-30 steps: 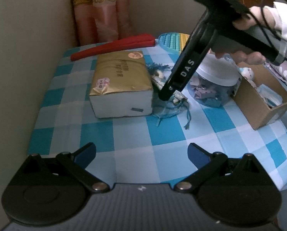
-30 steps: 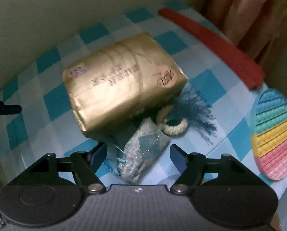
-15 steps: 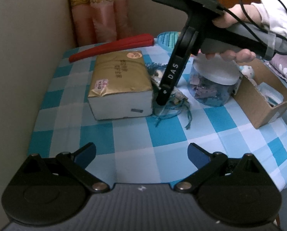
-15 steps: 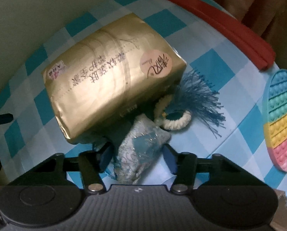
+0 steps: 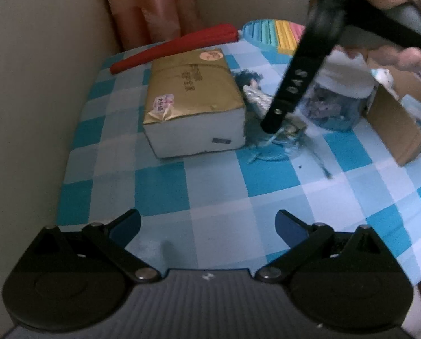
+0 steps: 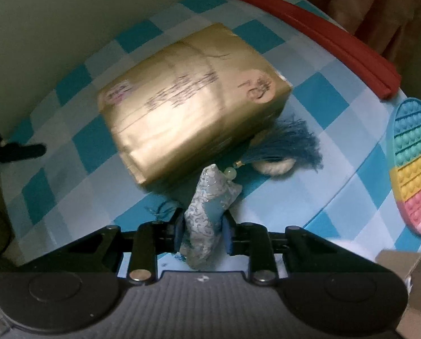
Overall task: Organize soft objects
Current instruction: 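Close the right gripper on the light-blue sparkly sachet with blue tassel, then grasp the cream rope ring with the left gripper while the right holds the sachet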
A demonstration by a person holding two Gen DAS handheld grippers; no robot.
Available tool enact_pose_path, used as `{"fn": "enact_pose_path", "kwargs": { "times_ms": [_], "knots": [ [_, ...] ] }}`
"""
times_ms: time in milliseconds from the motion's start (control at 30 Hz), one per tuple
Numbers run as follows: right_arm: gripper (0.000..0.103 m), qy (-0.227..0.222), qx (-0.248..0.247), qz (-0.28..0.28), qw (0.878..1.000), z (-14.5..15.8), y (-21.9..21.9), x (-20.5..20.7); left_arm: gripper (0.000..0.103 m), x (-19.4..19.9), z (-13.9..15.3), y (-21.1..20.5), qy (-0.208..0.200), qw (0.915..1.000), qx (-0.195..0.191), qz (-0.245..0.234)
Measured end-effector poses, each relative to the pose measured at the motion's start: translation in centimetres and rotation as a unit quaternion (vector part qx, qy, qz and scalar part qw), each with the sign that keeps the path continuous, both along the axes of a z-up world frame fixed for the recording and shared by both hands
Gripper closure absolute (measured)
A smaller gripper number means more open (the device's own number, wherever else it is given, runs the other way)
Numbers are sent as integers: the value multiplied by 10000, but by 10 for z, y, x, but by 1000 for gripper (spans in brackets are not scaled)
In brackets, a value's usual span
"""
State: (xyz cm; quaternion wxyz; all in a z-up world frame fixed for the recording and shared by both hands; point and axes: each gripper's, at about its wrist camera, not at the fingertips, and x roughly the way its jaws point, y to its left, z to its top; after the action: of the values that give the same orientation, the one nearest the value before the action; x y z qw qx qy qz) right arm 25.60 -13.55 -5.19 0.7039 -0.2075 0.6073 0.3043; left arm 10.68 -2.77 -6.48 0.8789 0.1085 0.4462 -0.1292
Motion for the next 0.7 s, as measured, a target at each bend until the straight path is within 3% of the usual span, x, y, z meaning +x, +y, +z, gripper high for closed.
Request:
{"fn": "enact_pose_path", "kwargs": {
  "times_ms": [200,467,700],
  "knots": [
    [72,-134,223,52,9996,13,-4,-40,2,3,6,2,-14,9994,341,-1],
    [72,-195,433,62,9989,15,-24,-99,2,18,42,10,-188,9983,513,201],
    [72,-334,690,9,9971,17,-43,-137,2,55,82,-19,-56,9983,452,-377]
  ]
}}
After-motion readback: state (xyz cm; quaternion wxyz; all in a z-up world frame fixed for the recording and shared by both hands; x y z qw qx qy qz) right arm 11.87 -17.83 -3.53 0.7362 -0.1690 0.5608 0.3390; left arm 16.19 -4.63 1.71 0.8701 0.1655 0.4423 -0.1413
